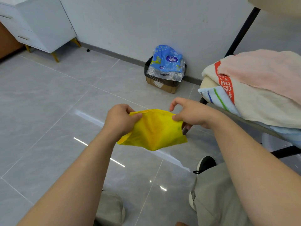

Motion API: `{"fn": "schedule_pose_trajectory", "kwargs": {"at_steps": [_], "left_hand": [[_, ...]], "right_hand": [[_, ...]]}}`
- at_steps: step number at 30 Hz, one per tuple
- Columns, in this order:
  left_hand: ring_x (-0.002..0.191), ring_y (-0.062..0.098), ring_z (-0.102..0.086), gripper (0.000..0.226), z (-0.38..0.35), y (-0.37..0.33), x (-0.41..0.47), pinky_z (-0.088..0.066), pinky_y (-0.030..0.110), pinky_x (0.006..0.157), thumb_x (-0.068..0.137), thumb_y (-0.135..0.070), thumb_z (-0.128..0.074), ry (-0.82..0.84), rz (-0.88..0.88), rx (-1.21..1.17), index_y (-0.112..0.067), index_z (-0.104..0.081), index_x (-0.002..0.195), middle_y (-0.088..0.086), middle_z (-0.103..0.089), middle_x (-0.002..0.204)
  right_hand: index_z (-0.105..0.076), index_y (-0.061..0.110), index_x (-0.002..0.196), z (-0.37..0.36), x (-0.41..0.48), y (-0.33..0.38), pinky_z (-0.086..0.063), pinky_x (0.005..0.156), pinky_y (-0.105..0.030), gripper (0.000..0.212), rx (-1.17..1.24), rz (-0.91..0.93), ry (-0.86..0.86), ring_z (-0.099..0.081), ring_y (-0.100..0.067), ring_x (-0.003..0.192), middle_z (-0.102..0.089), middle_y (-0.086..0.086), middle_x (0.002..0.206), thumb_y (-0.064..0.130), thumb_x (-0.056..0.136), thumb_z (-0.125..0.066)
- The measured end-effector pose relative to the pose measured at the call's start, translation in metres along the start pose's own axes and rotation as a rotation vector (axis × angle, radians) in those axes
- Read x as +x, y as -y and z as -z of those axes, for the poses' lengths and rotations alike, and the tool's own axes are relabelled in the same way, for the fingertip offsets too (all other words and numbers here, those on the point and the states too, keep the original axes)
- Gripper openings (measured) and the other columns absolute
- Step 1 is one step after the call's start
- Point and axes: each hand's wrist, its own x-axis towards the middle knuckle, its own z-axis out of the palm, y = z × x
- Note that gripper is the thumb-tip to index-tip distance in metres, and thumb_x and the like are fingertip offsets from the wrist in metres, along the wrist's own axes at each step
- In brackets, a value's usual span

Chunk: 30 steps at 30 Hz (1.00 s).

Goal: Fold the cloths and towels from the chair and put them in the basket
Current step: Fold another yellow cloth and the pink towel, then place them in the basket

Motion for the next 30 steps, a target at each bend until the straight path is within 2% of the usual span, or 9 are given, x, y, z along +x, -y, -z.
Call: {"fn": "schedule_pose_trajectory", "kwargs": {"at_steps": [3,5,8,11,13,15,19,25,30], "left_hand": [[0.082,0.031,-0.069,0.015,-0.01,-0.005,-0.003,-0.059,0.051,0.076,0.08,-0.029,-0.08,0.059,-0.018,-0.13,-0.022,-0.067,0.082,0.007,-0.068,0.081],[0.084,0.033,-0.071,0.011,-0.014,-0.01,-0.007,-0.06,0.051,0.076,0.082,-0.015,-0.078,0.11,0.012,-0.248,-0.02,-0.069,0.086,0.011,-0.071,0.085],[0.084,0.035,-0.072,0.015,-0.02,-0.016,-0.01,-0.061,0.052,0.074,0.08,-0.009,-0.079,0.117,0.013,-0.325,-0.014,-0.07,0.091,0.016,-0.072,0.089],[0.079,0.034,-0.072,0.015,-0.025,-0.021,-0.014,-0.061,0.051,0.072,0.078,-0.01,-0.081,0.079,-0.026,-0.327,-0.014,-0.07,0.089,0.013,-0.073,0.084],[0.076,0.03,-0.073,0.013,-0.028,-0.022,-0.015,-0.061,0.051,0.072,0.078,-0.013,-0.08,0.08,-0.066,-0.322,-0.016,-0.071,0.087,0.008,-0.074,0.078],[0.076,0.028,-0.074,0.012,-0.028,-0.024,-0.016,-0.061,0.051,0.073,0.079,-0.015,-0.079,0.104,-0.089,-0.331,-0.017,-0.073,0.089,0.005,-0.075,0.077],[0.078,0.029,-0.074,0.014,-0.028,-0.027,-0.019,-0.061,0.049,0.078,0.082,-0.013,-0.078,0.147,-0.079,-0.398,-0.012,-0.074,0.096,0.008,-0.076,0.079],[0.073,0.032,-0.073,0.008,-0.028,-0.026,-0.017,-0.061,0.05,0.073,0.08,-0.016,-0.081,0.09,-0.106,-0.373,-0.013,-0.075,0.085,0.009,-0.075,0.073],[0.064,0.025,-0.071,0.021,-0.027,-0.027,-0.018,-0.062,0.047,0.071,0.077,-0.025,-0.085,0.048,-0.082,-0.392,-0.01,-0.072,0.084,0.011,-0.073,0.07]], "right_hand": [[-0.071,0.017,0.101,-0.002,-0.002,0.004,-0.06,0.059,-0.032,0.01,0.097,0.058,0.082,-0.067,-0.019,0.056,-0.061,-0.012,0.091,0.013,0.094,-0.067],[-0.074,0.013,0.1,-0.003,-0.003,0.007,-0.061,0.067,-0.032,0.011,0.151,0.08,0.121,-0.073,-0.025,0.068,-0.068,-0.019,0.101,0.01,0.093,-0.067],[-0.073,0.011,0.106,-0.003,-0.003,0.007,-0.062,0.077,-0.035,0.027,0.196,0.124,0.174,-0.075,-0.03,0.085,-0.07,-0.028,0.106,-0.002,0.087,-0.059],[-0.07,0.013,0.109,-0.003,-0.002,0.006,-0.06,0.079,-0.035,0.037,0.206,0.214,0.218,-0.073,-0.03,0.095,-0.074,-0.02,0.102,-0.009,0.084,-0.058],[-0.07,0.013,0.109,-0.005,-0.001,0.006,-0.058,0.073,-0.029,0.029,0.157,0.256,0.169,-0.074,-0.023,0.091,-0.077,-0.011,0.094,-0.004,0.087,-0.064],[-0.072,0.015,0.104,-0.008,0.001,0.007,-0.055,0.066,-0.027,0.017,0.071,0.296,0.073,-0.074,-0.017,0.082,-0.077,-0.004,0.083,0.011,0.088,-0.072],[-0.073,0.019,0.096,-0.012,0.002,0.009,-0.057,0.073,-0.033,0.016,-0.019,0.338,-0.065,-0.072,-0.014,0.073,-0.074,0.003,0.071,0.031,0.087,-0.076],[-0.072,0.023,0.097,-0.013,0.003,0.009,-0.058,0.076,-0.037,0.021,-0.122,0.362,-0.106,-0.069,-0.01,0.072,-0.073,0.007,0.073,0.042,0.089,-0.072],[-0.071,0.027,0.094,-0.013,0.004,0.009,-0.054,0.071,-0.032,0.016,-0.171,0.39,-0.147,-0.065,-0.01,0.072,-0.07,0.007,0.075,0.043,0.09,-0.069]]}}
